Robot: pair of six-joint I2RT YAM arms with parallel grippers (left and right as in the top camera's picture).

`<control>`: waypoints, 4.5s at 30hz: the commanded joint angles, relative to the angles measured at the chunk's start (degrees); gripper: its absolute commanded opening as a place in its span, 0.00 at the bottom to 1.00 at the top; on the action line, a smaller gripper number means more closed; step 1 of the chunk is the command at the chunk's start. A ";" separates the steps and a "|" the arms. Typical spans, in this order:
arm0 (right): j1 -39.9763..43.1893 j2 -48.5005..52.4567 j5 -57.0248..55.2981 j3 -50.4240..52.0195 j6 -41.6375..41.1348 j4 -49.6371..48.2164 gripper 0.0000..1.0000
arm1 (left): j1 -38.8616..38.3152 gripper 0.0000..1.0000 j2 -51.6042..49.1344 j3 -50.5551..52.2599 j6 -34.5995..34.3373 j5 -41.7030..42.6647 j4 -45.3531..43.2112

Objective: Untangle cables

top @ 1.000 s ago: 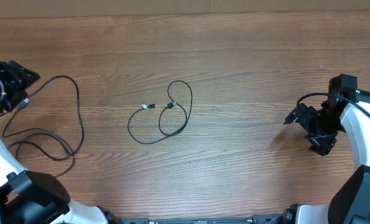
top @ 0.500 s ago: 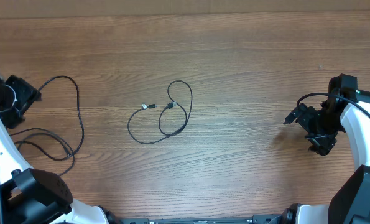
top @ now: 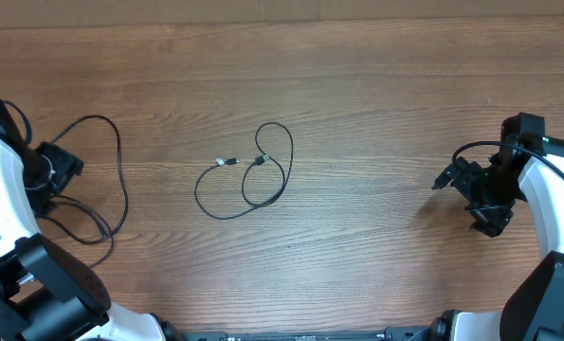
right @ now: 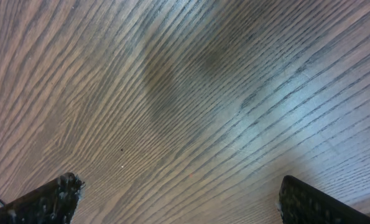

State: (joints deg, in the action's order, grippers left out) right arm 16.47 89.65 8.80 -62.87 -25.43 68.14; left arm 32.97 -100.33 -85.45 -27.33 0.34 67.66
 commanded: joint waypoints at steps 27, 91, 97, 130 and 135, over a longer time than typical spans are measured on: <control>0.11 0.17 0.31 0.42 0.22 1.18 1.00 | 0.00 0.04 0.37 -14.08 -3.34 -6.05 -10.47; 0.11 0.17 0.31 0.59 0.17 0.57 1.00 | 0.00 0.04 1.77 -41.79 2.10 -2.05 -33.29; 0.11 0.17 0.31 0.59 0.22 0.55 1.00 | 0.00 0.57 -0.48 -41.77 2.08 -4.02 -21.79; 0.11 0.17 0.31 0.63 0.22 0.59 1.00 | -20.06 1.00 -5.01 -41.66 23.65 13.46 7.76; 0.11 0.17 0.31 0.63 0.24 0.57 1.00 | -29.22 1.00 -5.35 -40.94 27.87 13.44 10.16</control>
State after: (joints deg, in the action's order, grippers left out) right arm 16.47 89.65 8.80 -62.76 -25.43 68.79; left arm 7.64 -105.23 -126.89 -5.98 11.88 77.19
